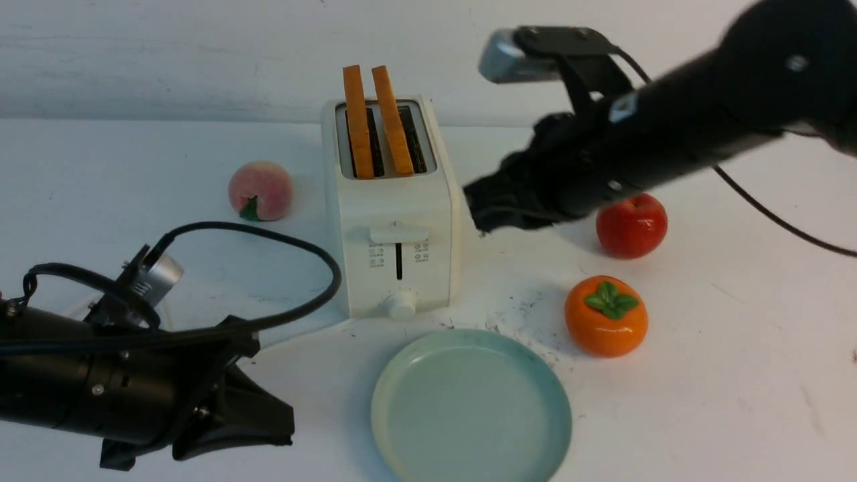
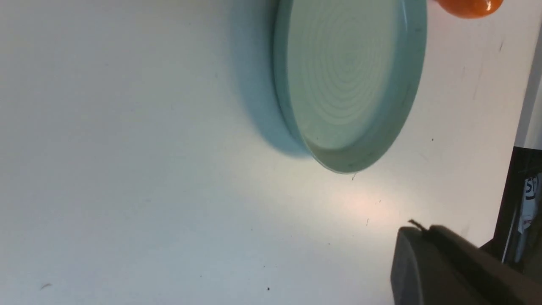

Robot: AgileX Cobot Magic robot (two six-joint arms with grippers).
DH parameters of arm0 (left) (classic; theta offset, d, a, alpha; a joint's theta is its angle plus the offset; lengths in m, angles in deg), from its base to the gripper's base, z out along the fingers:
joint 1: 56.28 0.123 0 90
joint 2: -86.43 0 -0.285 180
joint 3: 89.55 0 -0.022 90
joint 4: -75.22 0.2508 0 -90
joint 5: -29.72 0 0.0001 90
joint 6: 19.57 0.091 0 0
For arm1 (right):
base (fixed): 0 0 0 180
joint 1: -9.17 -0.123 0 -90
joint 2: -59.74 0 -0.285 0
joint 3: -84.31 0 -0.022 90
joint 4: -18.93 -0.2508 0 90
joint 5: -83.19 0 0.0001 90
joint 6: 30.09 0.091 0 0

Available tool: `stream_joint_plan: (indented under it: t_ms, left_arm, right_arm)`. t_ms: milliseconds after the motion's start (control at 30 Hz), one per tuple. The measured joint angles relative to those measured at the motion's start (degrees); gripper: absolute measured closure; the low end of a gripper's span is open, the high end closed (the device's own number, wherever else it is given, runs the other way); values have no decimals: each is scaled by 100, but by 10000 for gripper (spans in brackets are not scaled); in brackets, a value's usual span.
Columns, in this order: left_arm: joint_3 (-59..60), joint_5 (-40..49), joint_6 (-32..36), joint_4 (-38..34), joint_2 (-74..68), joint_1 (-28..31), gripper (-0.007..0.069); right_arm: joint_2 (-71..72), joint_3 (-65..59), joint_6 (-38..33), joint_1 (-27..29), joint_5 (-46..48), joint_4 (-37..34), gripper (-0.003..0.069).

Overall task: Take toasted bread from bread machine on white table place on plate.
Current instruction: 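Grasp the toast slice in the toaster and pull it up out of the slot with the right gripper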

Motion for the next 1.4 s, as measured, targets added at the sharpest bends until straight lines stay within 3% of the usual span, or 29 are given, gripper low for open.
stream_joint_plan:
  t_ms: [200,367,400,567,667,1067,1400]
  left_arm:
    - [0,-206,2,20,0,0,638]
    - [0,-265,7,20,0,0,638]
    - [0,-265,7,20,0,0,638]
    - [0,-270,40,31,0,0,638]
    - [0,-270,73,43,0,0,638]
    - [0,-270,89,57,0,0,638]
    - [0,-270,89,63,0,0,635]
  right_arm:
    - [-929,1407,67,-35,-113,223,619]
    - [-1701,2481,69,-147,-196,248,469]
    - [-1721,2504,69,-148,-203,248,469]
    - [-1994,2748,-9,-158,-543,325,304]
    - [-2048,2756,-85,-158,-747,344,264]
    - [-2465,2756,-102,-158,-976,1066,255]
    - [-2780,2756,-102,-158,-1111,1121,278]
